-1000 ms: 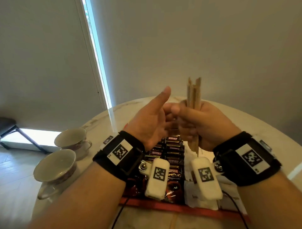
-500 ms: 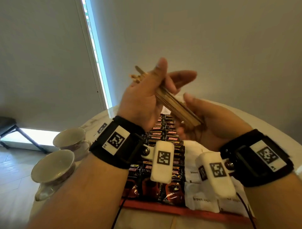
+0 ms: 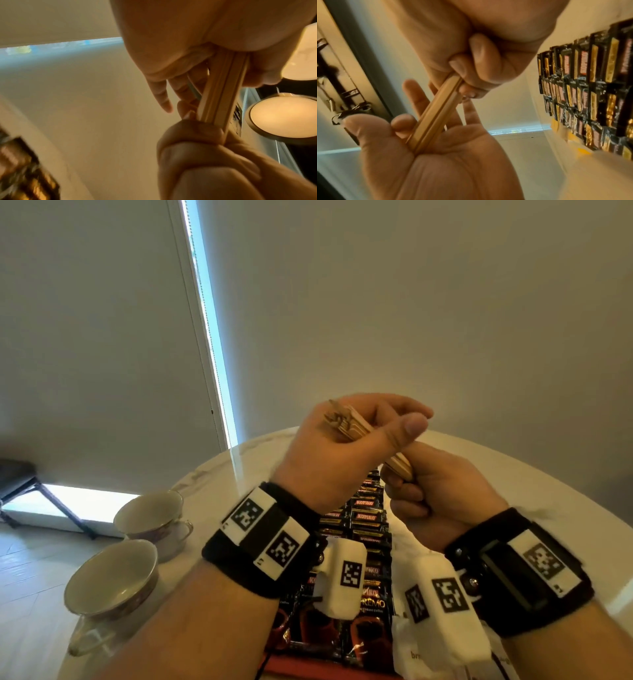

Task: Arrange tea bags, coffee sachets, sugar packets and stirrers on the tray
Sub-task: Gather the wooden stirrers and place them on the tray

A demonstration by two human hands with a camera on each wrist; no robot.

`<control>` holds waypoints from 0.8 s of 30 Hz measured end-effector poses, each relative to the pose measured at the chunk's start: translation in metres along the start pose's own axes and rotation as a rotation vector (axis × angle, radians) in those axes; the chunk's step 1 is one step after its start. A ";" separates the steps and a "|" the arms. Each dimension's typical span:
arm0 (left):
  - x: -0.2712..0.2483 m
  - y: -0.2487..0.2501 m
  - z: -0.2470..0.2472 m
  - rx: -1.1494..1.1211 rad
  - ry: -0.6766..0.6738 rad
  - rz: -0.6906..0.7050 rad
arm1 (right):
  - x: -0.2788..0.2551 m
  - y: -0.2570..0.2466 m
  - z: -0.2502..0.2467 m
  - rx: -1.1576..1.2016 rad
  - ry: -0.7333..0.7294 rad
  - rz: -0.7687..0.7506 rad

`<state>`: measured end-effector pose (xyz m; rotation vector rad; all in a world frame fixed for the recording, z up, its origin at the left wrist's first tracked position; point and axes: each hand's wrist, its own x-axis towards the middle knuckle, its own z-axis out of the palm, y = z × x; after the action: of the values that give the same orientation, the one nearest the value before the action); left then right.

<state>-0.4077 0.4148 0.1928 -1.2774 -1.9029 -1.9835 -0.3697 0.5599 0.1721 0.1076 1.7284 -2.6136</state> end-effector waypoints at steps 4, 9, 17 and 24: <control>0.000 0.009 -0.003 0.076 0.111 0.130 | 0.002 0.000 -0.001 0.065 0.028 0.051; -0.002 0.017 -0.009 0.342 0.152 0.271 | 0.000 -0.003 0.003 0.078 0.003 0.134; 0.000 0.014 -0.009 0.392 0.106 0.278 | -0.002 -0.009 0.002 0.073 -0.025 0.086; -0.003 0.015 0.012 -0.298 -0.001 0.125 | -0.006 -0.004 0.005 0.088 -0.090 0.130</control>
<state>-0.3912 0.4203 0.2015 -1.4247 -1.5259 -2.2598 -0.3643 0.5567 0.1779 0.0976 1.5248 -2.5595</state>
